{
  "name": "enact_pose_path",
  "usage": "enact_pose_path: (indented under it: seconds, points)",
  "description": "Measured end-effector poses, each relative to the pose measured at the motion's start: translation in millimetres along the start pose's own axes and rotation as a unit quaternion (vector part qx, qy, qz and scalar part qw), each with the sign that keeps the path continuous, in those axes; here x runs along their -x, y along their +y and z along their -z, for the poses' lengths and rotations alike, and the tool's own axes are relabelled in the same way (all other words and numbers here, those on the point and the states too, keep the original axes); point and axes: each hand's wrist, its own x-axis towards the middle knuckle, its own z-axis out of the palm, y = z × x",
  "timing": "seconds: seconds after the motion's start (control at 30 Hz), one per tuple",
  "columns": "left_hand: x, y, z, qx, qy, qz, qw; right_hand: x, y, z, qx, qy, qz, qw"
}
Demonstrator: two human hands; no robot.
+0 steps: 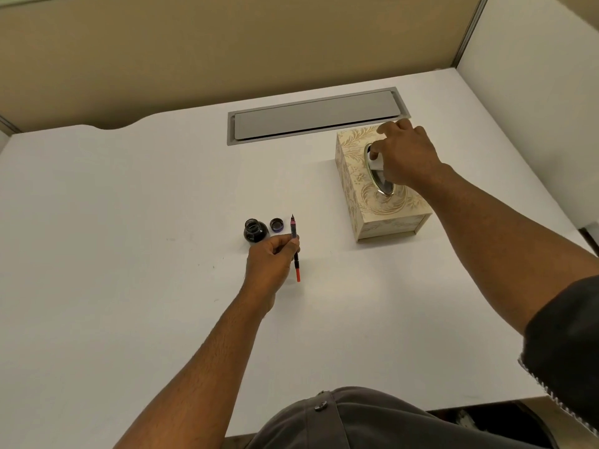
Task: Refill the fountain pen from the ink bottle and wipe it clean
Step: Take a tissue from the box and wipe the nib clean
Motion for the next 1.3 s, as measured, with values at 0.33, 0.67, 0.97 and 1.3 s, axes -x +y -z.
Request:
enact_pose_path:
  seconds: [0.33,0.67,0.97,1.3]
  points:
    - [0.0,-3.0,0.2,-0.007,-0.002,0.008,1.000,-4.9,7.1,7.3,-0.027,0.017,0.016,0.999]
    - [0.8,0.4,-0.3,-0.004,-0.006,0.014,1.000,-4.9,6.7,5.4,-0.096,0.056,0.020,0.994]
    - [0.5,2.1,0.2,-0.001,-0.010,0.013,1.000,-5.5,8.9,6.9,-0.283,0.090,-0.080,0.951]
    - [-0.5,1.9,-1.0,-0.006,-0.015,0.011,1.000,-7.4,18.1,22.8,-0.297,0.038,-0.097,0.949]
